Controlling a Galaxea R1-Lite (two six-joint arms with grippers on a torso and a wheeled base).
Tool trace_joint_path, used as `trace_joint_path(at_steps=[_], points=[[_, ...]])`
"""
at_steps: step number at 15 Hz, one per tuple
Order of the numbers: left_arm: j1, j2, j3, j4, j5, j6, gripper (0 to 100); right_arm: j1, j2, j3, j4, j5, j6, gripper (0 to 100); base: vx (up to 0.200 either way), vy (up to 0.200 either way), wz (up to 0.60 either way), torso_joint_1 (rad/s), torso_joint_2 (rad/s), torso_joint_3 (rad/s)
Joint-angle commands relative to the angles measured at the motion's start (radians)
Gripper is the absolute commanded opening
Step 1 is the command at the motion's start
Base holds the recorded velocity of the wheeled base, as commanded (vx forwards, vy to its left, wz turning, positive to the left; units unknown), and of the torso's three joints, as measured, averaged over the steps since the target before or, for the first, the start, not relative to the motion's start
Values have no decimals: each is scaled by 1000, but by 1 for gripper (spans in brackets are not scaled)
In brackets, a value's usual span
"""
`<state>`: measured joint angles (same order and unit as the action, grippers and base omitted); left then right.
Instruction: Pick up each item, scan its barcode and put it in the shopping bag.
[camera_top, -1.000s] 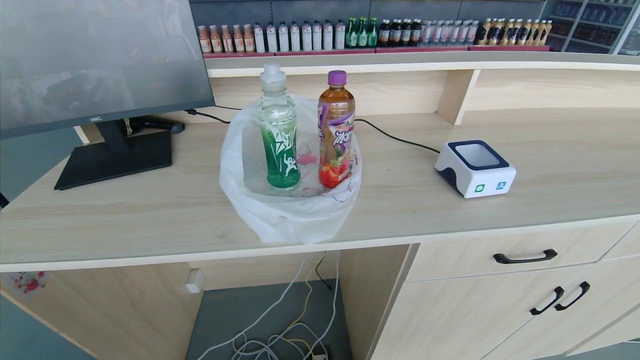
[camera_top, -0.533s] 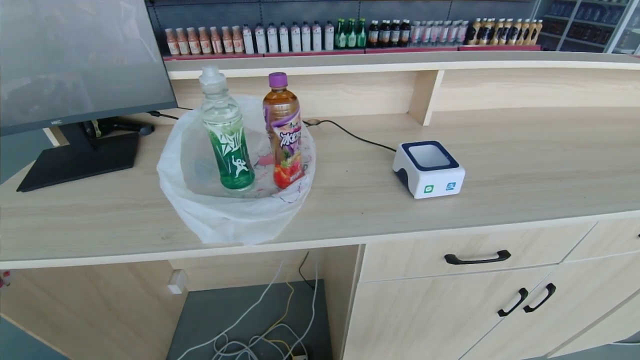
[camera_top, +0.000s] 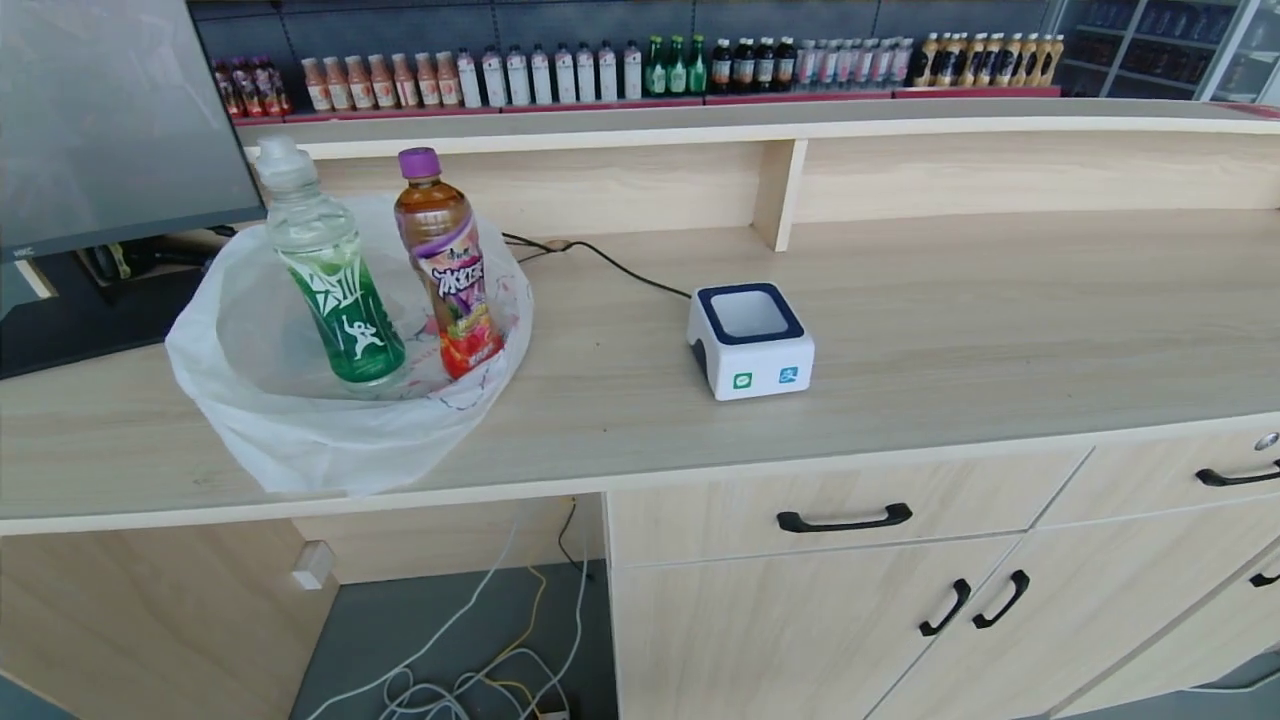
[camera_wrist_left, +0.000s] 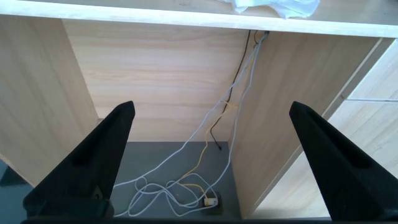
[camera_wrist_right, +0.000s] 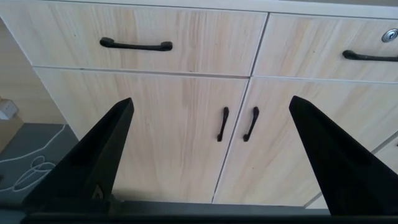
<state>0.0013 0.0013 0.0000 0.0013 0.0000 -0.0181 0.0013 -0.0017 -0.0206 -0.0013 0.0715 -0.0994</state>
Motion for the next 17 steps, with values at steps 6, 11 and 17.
trace_joint_path(at_steps=[6,11,17], points=[[0,0,0,0,0,6,100,0,2,-1,0,-1,41,100,0,-100,0,2,0,2],[0,0,0,0,0,6,100,0,2,-1,0,-1,38,100,0,0,0,0,0,0],[0,0,0,0,0,6,100,0,2,1,0,-2,33,100,0,0,0,0,0,0]])
